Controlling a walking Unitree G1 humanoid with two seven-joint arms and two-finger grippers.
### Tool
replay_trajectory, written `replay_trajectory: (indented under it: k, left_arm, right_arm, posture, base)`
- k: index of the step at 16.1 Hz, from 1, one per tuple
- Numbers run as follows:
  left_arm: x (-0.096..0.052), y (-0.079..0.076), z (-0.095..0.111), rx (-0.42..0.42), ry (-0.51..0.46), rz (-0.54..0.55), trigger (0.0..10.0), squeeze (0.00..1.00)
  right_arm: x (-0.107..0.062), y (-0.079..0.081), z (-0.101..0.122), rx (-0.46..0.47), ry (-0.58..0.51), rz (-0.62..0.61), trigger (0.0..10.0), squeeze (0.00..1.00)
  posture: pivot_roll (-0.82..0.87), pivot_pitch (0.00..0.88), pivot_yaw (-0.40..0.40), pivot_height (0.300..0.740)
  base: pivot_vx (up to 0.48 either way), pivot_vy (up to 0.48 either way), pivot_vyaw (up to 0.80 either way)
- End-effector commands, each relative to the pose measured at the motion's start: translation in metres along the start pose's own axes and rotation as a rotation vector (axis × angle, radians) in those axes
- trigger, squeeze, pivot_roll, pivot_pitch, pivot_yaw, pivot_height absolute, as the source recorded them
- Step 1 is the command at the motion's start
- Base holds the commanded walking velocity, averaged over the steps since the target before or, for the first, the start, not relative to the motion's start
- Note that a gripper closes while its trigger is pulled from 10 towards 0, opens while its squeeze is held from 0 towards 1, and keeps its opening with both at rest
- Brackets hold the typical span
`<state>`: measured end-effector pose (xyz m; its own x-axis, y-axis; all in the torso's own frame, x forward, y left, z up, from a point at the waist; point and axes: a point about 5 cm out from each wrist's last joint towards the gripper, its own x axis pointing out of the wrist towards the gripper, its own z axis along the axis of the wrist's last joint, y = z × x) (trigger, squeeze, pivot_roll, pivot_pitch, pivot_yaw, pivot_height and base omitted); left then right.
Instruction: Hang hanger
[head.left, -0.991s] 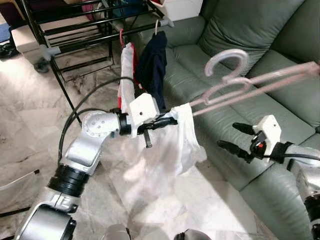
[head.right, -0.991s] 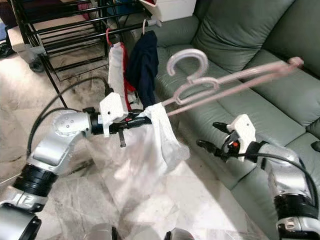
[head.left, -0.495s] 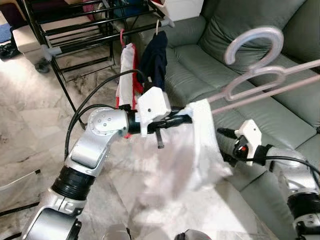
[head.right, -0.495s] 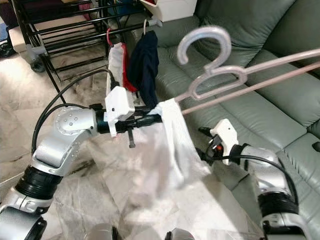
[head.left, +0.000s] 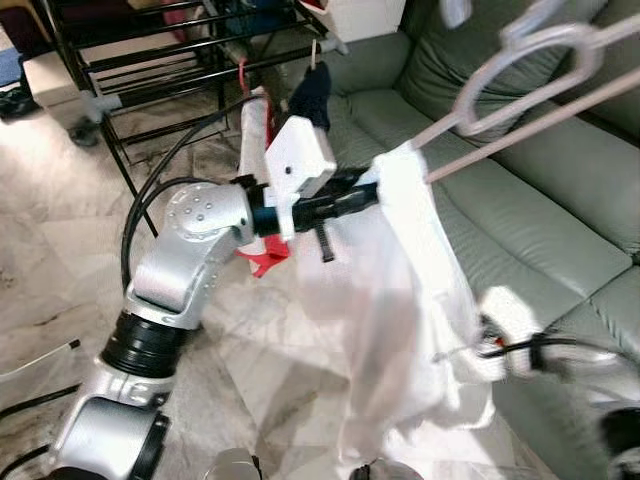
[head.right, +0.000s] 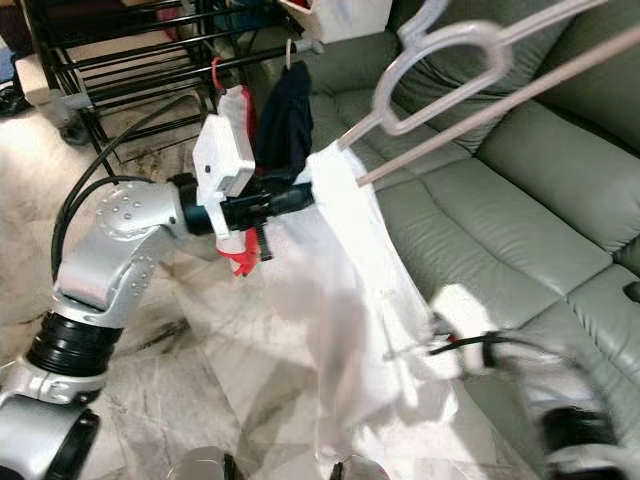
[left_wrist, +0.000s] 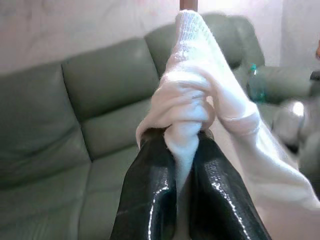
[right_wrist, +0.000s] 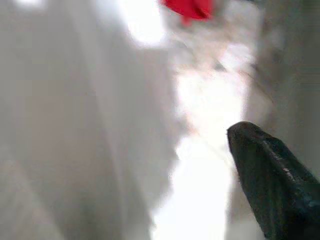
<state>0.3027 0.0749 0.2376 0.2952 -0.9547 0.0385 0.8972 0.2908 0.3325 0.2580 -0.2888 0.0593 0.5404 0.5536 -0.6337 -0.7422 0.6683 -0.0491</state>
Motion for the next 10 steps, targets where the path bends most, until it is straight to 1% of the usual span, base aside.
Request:
replay_trajectory:
  k: [1,2,3,4,5,6,7,8,9,10]
  left_arm:
    - [-0.025,0.021,0.005,0.041,-0.005,0.11,0.0,0.0]
    - [-0.029,0.023,0.003,0.043,0.008,0.118,0.0,0.0]
    - [-0.042,0.031,-0.004,0.019,0.043,0.161,0.0,0.0]
    - [-0.049,0.034,-0.007,0.005,0.063,0.173,0.0,0.0]
    - [-0.055,0.036,-0.011,-0.031,0.071,0.18,0.0,0.0]
    - [-0.057,0.036,-0.012,-0.055,0.073,0.172,0.0,0.0]
    - [-0.062,0.033,-0.019,-0.116,0.087,0.147,0.0,0.0]
    - [-0.068,0.027,-0.029,-0.198,0.097,0.111,0.0,0.0]
    - [-0.069,0.024,-0.033,-0.253,0.083,0.1,0.0,0.0]
    - [-0.071,0.016,-0.038,-0.323,0.075,0.06,0.0,0.0]
  right_arm:
    - [-0.028,-0.022,-0.007,0.024,0.056,-0.137,0.0,0.0]
    - [-0.033,-0.027,-0.007,0.024,0.061,-0.177,0.0,0.0]
    - [-0.051,-0.049,-0.004,0.051,0.071,-0.369,0.0,0.0]
    - [-0.062,-0.064,0.001,0.079,0.063,-0.529,0.0,0.0]
    - [-0.071,-0.076,0.009,0.115,0.014,-0.665,0.0,0.0]
    - [-0.074,-0.08,0.014,0.126,-0.012,-0.716,0.0,0.0]
    - [-0.08,-0.091,0.029,0.148,-0.093,-0.839,0.0,0.0]
    - [-0.088,-0.103,0.047,0.201,-0.193,-0.965,0.0,0.0]
    - [-0.09,-0.107,0.054,0.226,-0.231,-1.004,0.0,0.0]
    - [-0.091,-0.11,0.062,0.234,-0.264,-1.049,0.0,0.0]
  posture:
    - [0.01,0.03,-0.017,0.74]
    - [0.01,0.03,-0.017,0.74]
    - [0.0,0.036,-0.015,0.74]
    - [0.0,0.036,-0.015,0.74]
    - [0.0,0.037,-0.015,0.74]
    - [0.0,0.038,-0.016,0.74]
    - [0.0,0.037,-0.018,0.74]
    - [-0.01,0.035,-0.022,0.74]
    - [-0.01,0.034,-0.026,0.74]
    - [-0.01,0.033,-0.028,0.74]
  base:
    - [0.0,0.0,0.0]
    - [0.0,0.0,0.0]
    - [0.0,0.0,0.0]
    - [0.0,0.0,0.0]
    - [0.0,0.0,0.0]
    - [0.0,0.0,0.0]
    - [0.0,0.0,0.0]
    - [0.0,0.0,0.0]
    - [0.0,0.0,0.0]
    - [0.0,0.0,0.0]
